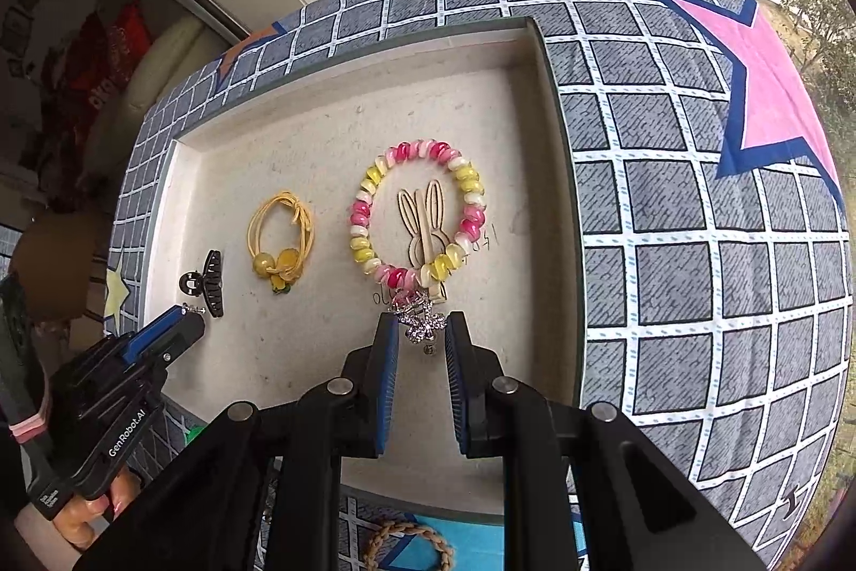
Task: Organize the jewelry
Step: 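Carry both earrings over the white tray and open both tools to drop them, then withdraw both tools from the tray toward the green bangle and braided bracelet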
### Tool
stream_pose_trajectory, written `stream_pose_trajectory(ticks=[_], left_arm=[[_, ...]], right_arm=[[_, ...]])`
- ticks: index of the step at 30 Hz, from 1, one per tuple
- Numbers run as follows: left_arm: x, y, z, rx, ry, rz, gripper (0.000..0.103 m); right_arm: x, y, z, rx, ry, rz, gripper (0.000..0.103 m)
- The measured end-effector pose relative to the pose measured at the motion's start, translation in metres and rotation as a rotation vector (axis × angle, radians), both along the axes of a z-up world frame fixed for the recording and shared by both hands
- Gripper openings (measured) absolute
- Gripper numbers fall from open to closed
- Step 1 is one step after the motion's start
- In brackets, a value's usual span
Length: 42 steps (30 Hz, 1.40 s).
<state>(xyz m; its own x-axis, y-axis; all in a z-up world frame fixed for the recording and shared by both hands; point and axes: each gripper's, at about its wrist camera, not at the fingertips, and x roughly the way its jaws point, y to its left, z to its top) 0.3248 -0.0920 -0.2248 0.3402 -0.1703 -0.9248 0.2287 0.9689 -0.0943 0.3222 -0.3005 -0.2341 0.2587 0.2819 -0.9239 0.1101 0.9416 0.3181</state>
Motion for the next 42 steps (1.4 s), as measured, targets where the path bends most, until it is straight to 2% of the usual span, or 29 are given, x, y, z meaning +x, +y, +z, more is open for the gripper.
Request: stream_pose_trajectory(ticks=[13, 15, 17, 18, 25, 28, 35, 36, 37, 38, 39, 40, 42], left_arm=[[0.002, -0.012, -0.005, 0.097, -0.025, -0.018, 0.030], [0.000, -0.012, -0.002, 0.097, -0.030, -0.016, 0.030], [-0.002, -0.011, 0.001, 0.085, -0.033, -0.018, 0.030], [-0.003, -0.011, 0.002, 0.083, -0.036, -0.020, 0.030], [-0.011, -0.014, 0.015, 0.090, -0.065, -0.038, 0.030], [-0.013, -0.012, 0.020, 0.088, -0.076, -0.032, 0.030], [-0.026, -0.009, 0.037, 0.081, -0.117, -0.041, 0.030], [-0.028, -0.008, 0.039, 0.078, -0.119, -0.038, 0.042], [-0.029, -0.007, 0.041, 0.074, -0.121, -0.033, 0.061], [-0.032, -0.004, 0.045, 0.069, -0.134, -0.018, 0.099], [-0.036, -0.001, 0.051, 0.066, -0.166, 0.001, 0.103], [-0.038, 0.000, 0.056, 0.062, -0.190, 0.009, 0.103], [-0.040, 0.002, 0.060, 0.057, -0.181, 0.010, 0.103]], right_arm=[[0.003, 0.006, -0.006, -0.023, -0.005, 0.000, 0.021], [0.003, 0.005, -0.006, -0.012, -0.004, 0.002, 0.028], [0.003, 0.006, -0.004, -0.016, -0.005, -0.001, 0.042], [0.003, 0.006, -0.004, -0.020, -0.006, -0.004, 0.044], [-0.003, -0.006, -0.003, 0.062, 0.009, -0.051, 0.044], [-0.007, -0.007, 0.002, 0.095, -0.002, -0.058, 0.050], [-0.017, -0.008, 0.019, 0.160, -0.033, -0.082, 0.050], [-0.018, -0.005, 0.021, 0.166, -0.037, -0.085, 0.050], [-0.020, -0.005, 0.024, 0.171, -0.041, -0.087, 0.053], [-0.021, -0.004, 0.026, 0.176, -0.046, -0.089, 0.058], [-0.024, -0.004, 0.030, 0.182, -0.051, -0.090, 0.060], [-0.027, -0.003, 0.033, 0.187, -0.056, -0.092, 0.061], [-0.032, -0.002, 0.038, 0.193, -0.062, -0.091, 0.061]])
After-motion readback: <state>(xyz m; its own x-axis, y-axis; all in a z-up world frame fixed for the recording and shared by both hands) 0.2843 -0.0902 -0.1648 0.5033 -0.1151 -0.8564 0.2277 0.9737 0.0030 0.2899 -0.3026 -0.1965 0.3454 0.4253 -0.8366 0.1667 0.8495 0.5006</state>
